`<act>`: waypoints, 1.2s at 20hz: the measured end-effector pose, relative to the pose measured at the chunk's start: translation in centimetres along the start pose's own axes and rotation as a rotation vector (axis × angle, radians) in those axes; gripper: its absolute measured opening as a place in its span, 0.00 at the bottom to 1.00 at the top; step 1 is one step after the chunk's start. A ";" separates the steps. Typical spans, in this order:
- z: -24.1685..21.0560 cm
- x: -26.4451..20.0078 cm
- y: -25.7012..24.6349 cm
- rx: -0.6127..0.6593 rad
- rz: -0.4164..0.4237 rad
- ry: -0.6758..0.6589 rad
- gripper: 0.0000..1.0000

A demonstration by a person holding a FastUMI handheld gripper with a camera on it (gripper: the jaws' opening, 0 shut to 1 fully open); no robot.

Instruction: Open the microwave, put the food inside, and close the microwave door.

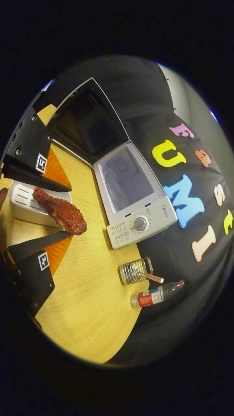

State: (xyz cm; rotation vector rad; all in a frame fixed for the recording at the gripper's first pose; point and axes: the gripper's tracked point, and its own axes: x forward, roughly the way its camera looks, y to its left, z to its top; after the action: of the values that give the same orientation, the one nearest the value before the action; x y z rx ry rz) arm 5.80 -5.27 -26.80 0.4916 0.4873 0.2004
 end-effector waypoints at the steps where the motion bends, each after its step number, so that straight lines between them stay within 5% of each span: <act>1: -0.2 0.5 0.3 0.029 0.029 0.007 0.73; 3: -0.2 1.3 0.4 0.108 0.067 0.005 0.73; 5: -0.4 2.0 -0.6 0.180 0.064 0.007 0.55; 6: -0.2 2.2 -0.6 0.213 0.087 0.003 0.33; 10: 0.5 1.6 -0.3 0.314 0.159 -0.035 0.15; 24: 5.0 0.8 4.2 0.345 0.217 -0.121 0.15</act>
State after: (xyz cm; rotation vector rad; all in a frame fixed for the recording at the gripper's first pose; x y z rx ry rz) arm 8.71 -3.45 -21.20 0.8899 0.3504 0.2948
